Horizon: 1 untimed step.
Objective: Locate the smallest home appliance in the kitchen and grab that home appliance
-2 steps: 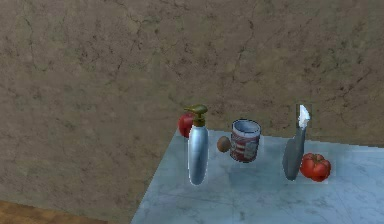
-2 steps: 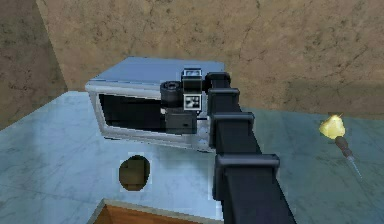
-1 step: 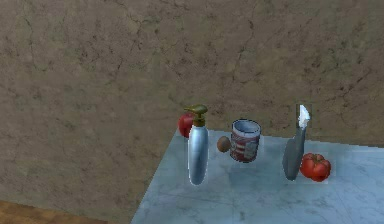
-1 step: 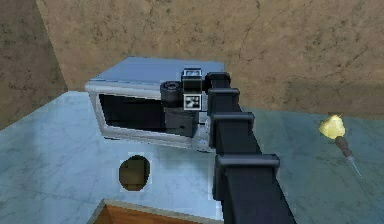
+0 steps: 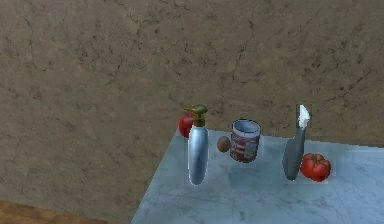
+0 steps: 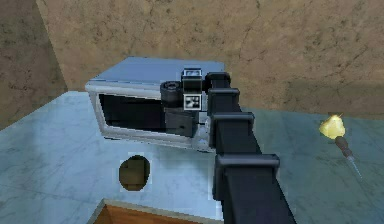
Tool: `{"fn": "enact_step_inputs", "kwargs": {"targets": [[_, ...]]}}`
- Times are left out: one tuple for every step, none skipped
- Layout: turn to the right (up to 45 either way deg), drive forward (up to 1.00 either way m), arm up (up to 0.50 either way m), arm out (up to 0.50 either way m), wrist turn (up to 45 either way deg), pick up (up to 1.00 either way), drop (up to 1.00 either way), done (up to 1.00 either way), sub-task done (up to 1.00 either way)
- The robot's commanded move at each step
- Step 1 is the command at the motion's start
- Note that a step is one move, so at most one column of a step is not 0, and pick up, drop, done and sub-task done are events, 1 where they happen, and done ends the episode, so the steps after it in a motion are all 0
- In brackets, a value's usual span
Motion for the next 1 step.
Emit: {"fn": "enact_step_inputs", "kwargs": {"targets": [[0.0,0.00,0.00,0.00,0.0,0.00,0.00,1.00,0.00]]}}
